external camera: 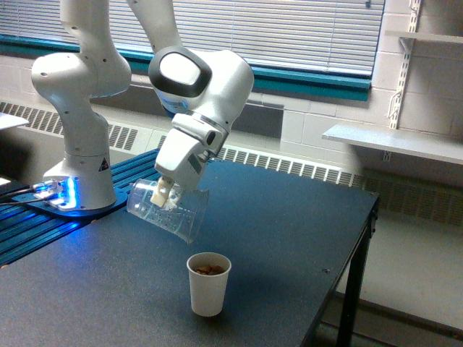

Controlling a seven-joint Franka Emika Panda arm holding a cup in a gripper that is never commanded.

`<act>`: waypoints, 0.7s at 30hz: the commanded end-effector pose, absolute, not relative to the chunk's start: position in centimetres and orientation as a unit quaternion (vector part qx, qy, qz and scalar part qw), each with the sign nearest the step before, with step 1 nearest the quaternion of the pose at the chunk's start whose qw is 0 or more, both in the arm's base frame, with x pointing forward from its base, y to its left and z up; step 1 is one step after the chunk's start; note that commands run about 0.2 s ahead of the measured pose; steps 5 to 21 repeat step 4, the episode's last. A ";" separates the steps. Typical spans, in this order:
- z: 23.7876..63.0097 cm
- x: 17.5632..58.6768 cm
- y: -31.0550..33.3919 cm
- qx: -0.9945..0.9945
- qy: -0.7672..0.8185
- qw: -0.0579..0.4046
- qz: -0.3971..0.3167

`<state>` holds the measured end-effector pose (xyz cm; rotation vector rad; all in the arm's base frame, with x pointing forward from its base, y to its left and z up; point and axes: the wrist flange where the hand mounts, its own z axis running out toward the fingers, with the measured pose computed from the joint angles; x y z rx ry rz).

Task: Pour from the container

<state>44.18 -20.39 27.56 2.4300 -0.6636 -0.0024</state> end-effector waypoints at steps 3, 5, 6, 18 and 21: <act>27.8 44.4 -20.0 0.922 -0.247 0.297 0.008; 27.8 44.4 -20.0 0.922 -0.247 0.297 0.008; 27.8 44.4 -20.0 0.922 -0.247 0.297 0.008; 27.8 44.4 -20.0 0.922 -0.247 0.297 0.008; 27.8 44.4 -20.0 0.922 -0.247 0.297 0.008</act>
